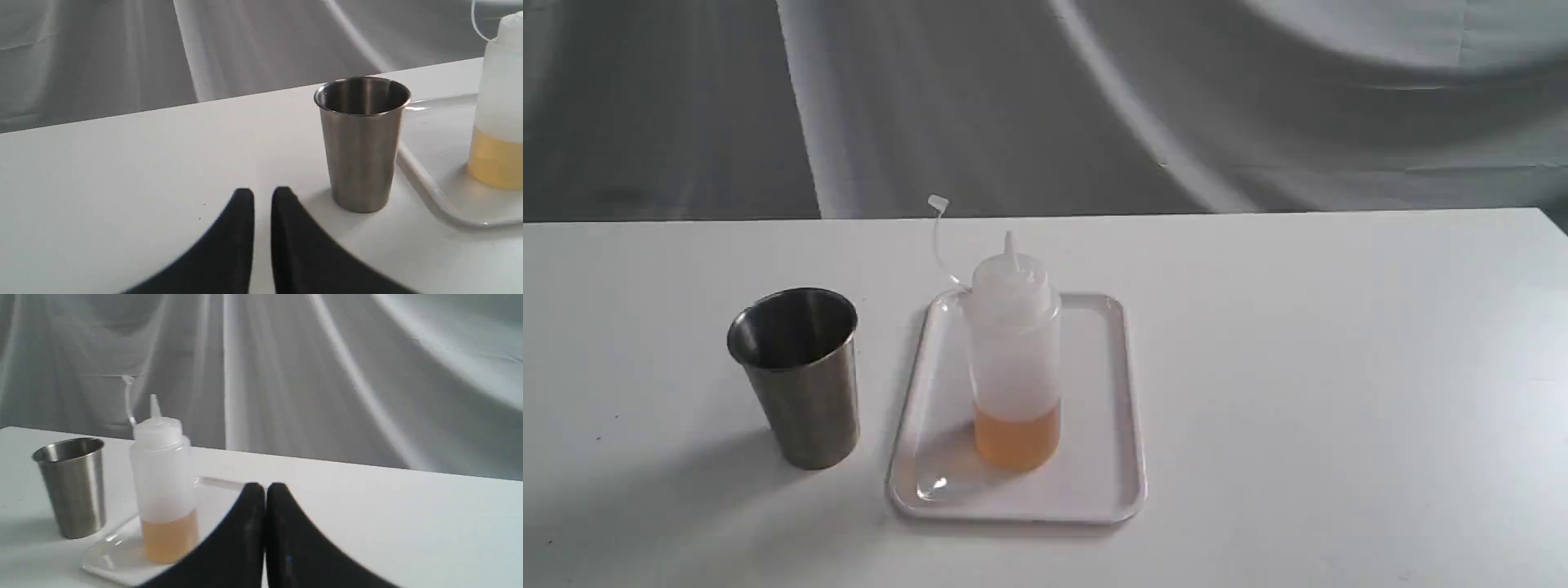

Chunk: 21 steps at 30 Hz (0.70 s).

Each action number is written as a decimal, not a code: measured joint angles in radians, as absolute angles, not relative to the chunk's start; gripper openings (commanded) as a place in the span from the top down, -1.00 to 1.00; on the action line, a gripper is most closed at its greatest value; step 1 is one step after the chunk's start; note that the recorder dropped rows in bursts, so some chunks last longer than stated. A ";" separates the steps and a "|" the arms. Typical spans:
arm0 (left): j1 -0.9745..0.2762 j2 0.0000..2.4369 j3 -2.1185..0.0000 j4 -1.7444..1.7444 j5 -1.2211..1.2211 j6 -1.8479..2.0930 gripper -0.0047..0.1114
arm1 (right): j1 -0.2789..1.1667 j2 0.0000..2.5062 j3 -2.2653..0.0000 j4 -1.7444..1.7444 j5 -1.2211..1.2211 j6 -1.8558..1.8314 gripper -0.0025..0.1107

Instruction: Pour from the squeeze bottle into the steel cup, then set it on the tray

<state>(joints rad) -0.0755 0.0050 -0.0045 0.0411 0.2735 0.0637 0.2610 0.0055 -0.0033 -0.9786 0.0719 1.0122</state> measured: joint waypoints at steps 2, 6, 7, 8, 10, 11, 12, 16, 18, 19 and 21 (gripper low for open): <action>-0.076 0.005 -0.004 0.041 0.274 0.064 0.78 | 0.209 0.005 -0.003 -0.979 0.072 1.012 0.96; -0.076 0.005 -0.004 0.041 0.274 0.064 0.78 | 0.102 0.005 -0.003 -0.978 0.072 1.012 0.96; -0.076 0.005 -0.004 0.041 0.274 0.064 0.78 | 0.070 0.005 -0.003 -0.978 0.072 1.012 0.96; -0.076 0.005 -0.004 0.041 0.274 0.064 0.78 | 0.038 0.005 -0.003 -0.978 0.072 1.012 0.96; -0.076 0.005 -0.004 0.041 0.274 0.064 0.78 | -0.024 0.005 -0.003 -0.978 0.072 1.012 0.96; -0.076 0.005 -0.004 0.041 0.274 0.064 0.78 | -0.052 0.005 -0.003 -0.978 0.072 1.012 0.96; -0.076 0.005 -0.004 0.041 0.274 0.064 0.78 | -0.072 0.005 -0.003 -0.978 0.072 1.012 0.96; -0.076 0.005 -0.004 0.041 0.274 0.064 0.78 | -0.129 0.005 -0.003 -0.978 0.078 1.012 0.96; -0.076 0.005 -0.004 0.041 0.274 0.064 0.78 | -0.131 0.005 -0.003 -0.978 0.091 1.012 0.96; -0.076 0.005 -0.004 0.041 0.274 0.064 0.78 | -0.133 0.005 -0.003 -0.980 0.101 1.012 0.96; -0.076 0.005 -0.004 0.041 0.274 0.064 0.78 | -0.133 0.005 -0.003 -0.980 0.117 1.012 0.96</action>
